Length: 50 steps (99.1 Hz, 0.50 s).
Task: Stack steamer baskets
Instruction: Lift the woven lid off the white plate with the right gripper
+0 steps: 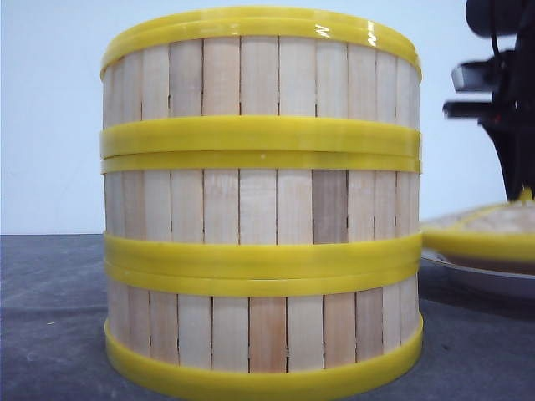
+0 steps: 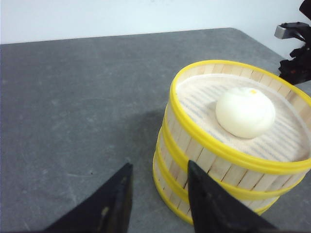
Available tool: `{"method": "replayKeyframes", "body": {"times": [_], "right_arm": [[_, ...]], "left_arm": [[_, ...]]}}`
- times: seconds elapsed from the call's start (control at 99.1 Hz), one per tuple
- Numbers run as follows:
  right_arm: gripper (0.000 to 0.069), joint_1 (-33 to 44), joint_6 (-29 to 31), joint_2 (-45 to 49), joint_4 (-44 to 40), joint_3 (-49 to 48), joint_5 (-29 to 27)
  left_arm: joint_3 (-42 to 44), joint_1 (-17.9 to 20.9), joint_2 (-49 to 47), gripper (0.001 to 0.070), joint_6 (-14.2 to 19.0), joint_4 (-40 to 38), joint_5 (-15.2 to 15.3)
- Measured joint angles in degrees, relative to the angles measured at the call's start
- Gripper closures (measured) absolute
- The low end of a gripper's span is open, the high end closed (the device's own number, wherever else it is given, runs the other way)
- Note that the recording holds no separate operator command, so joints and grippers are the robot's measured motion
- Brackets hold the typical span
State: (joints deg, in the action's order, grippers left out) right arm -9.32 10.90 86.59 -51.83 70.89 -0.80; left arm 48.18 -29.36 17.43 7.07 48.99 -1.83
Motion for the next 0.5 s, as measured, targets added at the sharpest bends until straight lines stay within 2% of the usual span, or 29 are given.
{"method": "replayKeyframes", "body": {"times": [0.353, 0.504], "right_arm": [[0.0634, -0.6, -4.7, -3.6, -13.7, 20.0, 0.1], [0.0634, -2.6, -5.9, -5.4, -18.9, 29.8, 3.5]], "left_arm": [[0.0, 0.0, 0.0, 0.0509, 0.0, -0.3, 0.0], [0.0, 0.0, 0.0, 0.0509, 0.0, -0.3, 0.0]]}}
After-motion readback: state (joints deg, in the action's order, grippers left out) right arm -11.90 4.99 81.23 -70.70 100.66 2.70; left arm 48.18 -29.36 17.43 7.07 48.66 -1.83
